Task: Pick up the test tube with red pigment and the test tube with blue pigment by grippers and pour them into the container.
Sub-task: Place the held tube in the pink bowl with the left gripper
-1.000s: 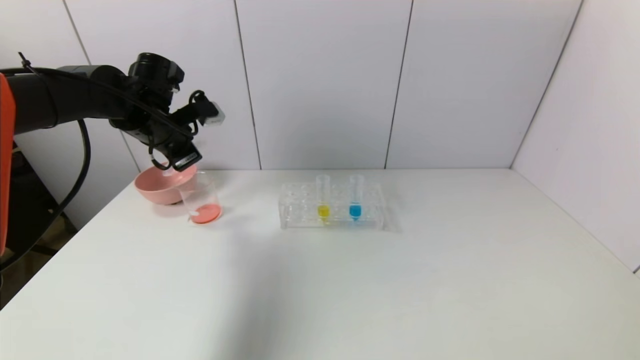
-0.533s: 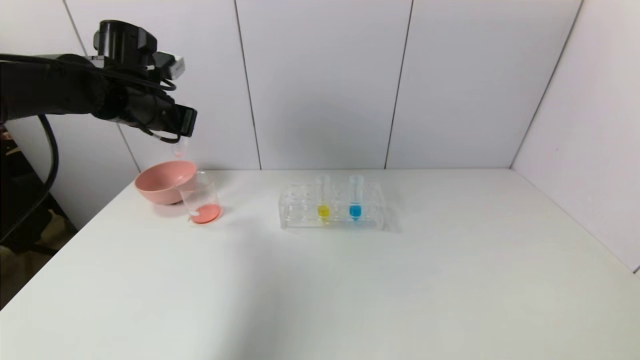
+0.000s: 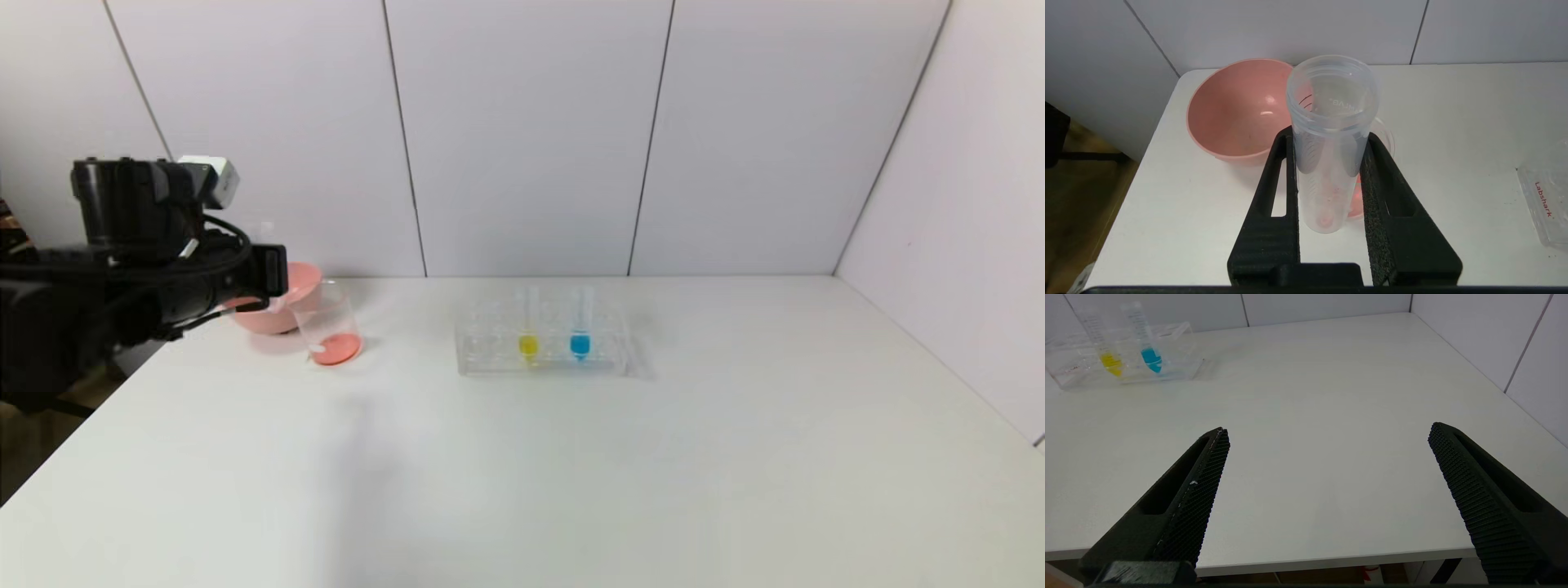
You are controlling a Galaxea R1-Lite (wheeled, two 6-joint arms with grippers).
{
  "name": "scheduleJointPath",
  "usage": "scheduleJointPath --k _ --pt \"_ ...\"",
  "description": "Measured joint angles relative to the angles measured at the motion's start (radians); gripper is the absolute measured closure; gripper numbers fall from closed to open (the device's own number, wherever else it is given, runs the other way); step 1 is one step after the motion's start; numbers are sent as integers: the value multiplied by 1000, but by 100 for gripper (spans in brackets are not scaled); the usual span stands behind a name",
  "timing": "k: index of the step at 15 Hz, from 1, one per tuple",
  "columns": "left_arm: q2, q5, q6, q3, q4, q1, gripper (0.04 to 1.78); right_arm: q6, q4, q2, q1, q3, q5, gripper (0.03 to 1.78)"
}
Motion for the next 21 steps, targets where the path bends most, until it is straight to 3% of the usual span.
scheduleJointPath --k 4,6,9,12,18,21 --pt "-70 32 -47 317 -497 21 136 0 0 0 0 0 0 4" --pt "-68 34 -63 351 -616 55 136 0 0 0 0 0 0 4" --pt "0 31 -96 312 -625 108 136 -1 0 0 0 0 0 4" --pt "132 23 -115 187 -624 153 136 0 0 0 0 0 0 4" --pt "386 29 -109 -117 -543 173 136 0 0 0 0 0 0 4" --pt "439 29 -109 -176 -506 173 136 -1 0 0 0 0 0 4"
